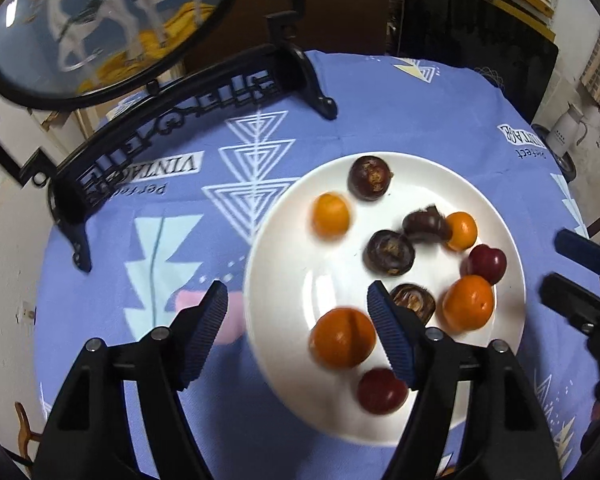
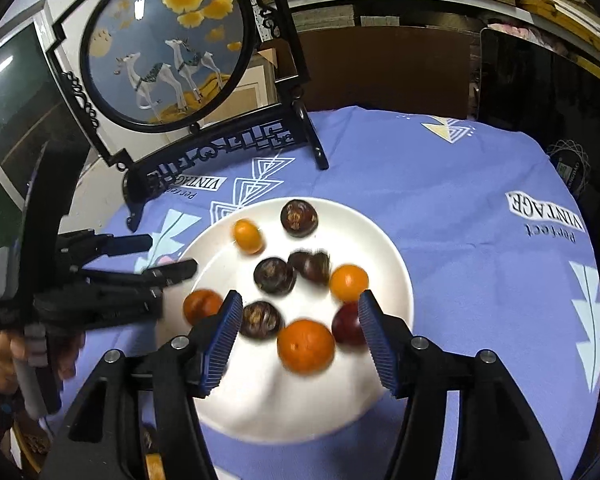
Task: Organize fruits
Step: 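Grasp a dark brown fruit with the right gripper while the left gripper grasps a pale yellow fruit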
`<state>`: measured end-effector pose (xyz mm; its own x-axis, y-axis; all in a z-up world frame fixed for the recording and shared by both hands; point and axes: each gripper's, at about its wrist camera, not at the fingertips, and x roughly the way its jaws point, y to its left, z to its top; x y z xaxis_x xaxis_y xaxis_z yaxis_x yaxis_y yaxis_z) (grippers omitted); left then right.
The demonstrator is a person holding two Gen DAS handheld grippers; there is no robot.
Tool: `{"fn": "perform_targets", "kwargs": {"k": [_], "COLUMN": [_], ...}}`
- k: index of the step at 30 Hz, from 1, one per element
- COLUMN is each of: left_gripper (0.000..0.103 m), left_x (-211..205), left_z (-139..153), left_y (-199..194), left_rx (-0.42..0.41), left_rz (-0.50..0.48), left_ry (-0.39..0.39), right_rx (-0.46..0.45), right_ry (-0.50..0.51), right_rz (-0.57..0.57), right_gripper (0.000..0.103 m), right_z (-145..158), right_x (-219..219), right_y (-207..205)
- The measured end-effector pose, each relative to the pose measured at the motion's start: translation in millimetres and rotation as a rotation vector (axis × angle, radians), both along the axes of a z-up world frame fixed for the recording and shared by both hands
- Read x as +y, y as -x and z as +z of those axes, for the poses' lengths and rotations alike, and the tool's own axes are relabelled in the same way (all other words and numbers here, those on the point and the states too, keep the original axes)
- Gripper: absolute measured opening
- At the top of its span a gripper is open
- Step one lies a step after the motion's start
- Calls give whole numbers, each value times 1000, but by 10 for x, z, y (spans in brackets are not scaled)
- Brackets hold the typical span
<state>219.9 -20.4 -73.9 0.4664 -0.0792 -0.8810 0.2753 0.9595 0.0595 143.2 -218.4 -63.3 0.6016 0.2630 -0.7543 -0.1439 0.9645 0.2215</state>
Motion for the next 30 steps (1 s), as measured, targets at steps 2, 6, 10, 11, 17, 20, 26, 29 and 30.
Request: {"fn": "perform_targets", "kwargs": {"k": [2,6,10,11,17,20,26,29,30], "left_gripper": [70,73,74,75,76,77,77,77,77], "left_x": [121,329,477,492,572,639,964,1097,1127], "left_z": [38,75,84,79,-48,-173,-366,-407,-413], "left_y": [84,293,604,662,1191,1413,1569,1620,1634], "left_rx": [-2,-3,3,3,46,90,158,164,168], "left_rz": [12,25,15,12,-21,-23,72,112,119], "left_ry": [10,13,20,18,30,45,72,75,78], "right_rx": [-1,14,44,52,150,188,236,281,288], "right_ry": [-3,13,11,14,70,144,192,83,73], "right_rz": [-2,7,16,22,128,187,241,258,266], "right_gripper": [62,62,65,65,65,65,65,65,65], "right_z": [19,4,-80,-103,-416,-586,-735,-767,-795], "right_x": [-43,-80,-65,-51,240,371,495,574,637], "right_y": [136,499,899,984,1609,1808,2008,2071,2099]}}
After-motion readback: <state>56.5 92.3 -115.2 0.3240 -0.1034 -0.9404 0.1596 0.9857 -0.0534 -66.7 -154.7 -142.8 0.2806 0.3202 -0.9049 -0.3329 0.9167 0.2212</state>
